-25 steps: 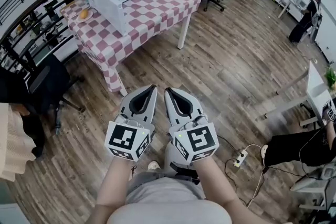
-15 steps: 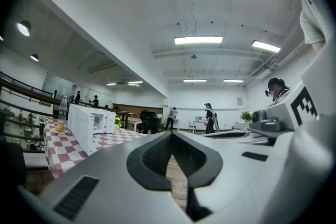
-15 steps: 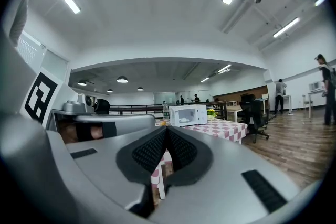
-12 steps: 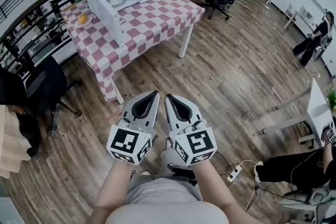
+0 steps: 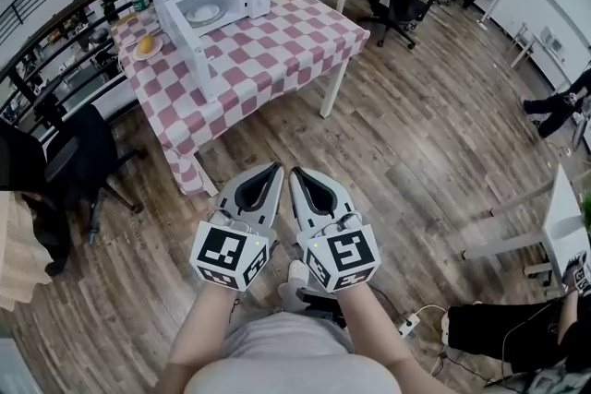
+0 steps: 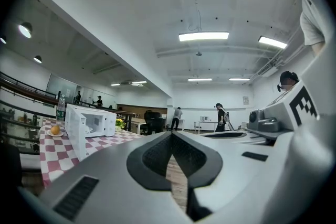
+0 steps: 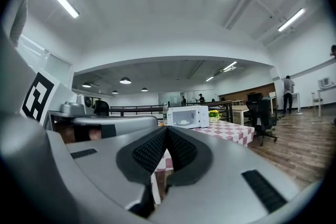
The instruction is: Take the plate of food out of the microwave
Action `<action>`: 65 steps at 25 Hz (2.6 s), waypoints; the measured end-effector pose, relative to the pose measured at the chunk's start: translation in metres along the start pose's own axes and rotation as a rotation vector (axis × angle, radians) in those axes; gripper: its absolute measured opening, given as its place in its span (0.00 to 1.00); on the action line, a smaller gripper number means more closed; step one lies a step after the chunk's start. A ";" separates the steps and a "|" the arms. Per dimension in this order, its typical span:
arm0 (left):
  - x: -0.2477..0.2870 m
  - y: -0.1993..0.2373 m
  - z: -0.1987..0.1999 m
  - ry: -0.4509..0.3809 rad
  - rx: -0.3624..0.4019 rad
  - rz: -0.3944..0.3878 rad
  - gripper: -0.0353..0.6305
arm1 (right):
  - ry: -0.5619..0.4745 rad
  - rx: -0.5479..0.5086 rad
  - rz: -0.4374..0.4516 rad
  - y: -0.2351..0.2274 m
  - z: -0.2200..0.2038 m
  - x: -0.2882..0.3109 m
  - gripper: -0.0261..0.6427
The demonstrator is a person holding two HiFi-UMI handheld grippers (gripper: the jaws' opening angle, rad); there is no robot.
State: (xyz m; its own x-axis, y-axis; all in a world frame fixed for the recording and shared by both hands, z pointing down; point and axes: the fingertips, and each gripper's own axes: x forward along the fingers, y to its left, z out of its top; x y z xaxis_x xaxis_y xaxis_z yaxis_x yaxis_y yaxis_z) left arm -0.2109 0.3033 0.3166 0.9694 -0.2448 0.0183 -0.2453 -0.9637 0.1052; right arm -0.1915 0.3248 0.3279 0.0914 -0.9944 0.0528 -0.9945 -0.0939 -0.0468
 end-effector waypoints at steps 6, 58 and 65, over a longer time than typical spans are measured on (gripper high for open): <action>0.040 0.008 -0.002 0.007 -0.011 0.036 0.06 | 0.002 -0.002 0.039 -0.032 0.003 0.018 0.08; 0.239 0.212 0.026 -0.041 -0.028 0.086 0.06 | 0.015 -0.012 0.037 -0.155 0.018 0.274 0.08; 0.262 0.239 0.030 -0.040 -0.027 0.068 0.06 | 0.009 0.000 0.010 -0.168 0.018 0.309 0.08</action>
State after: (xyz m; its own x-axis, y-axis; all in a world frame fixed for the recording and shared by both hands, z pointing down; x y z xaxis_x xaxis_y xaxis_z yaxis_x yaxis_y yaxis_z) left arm -0.0156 0.0057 0.3172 0.9492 -0.3143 -0.0137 -0.3099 -0.9415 0.1323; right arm 0.0048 0.0324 0.3344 0.0805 -0.9949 0.0611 -0.9954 -0.0834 -0.0476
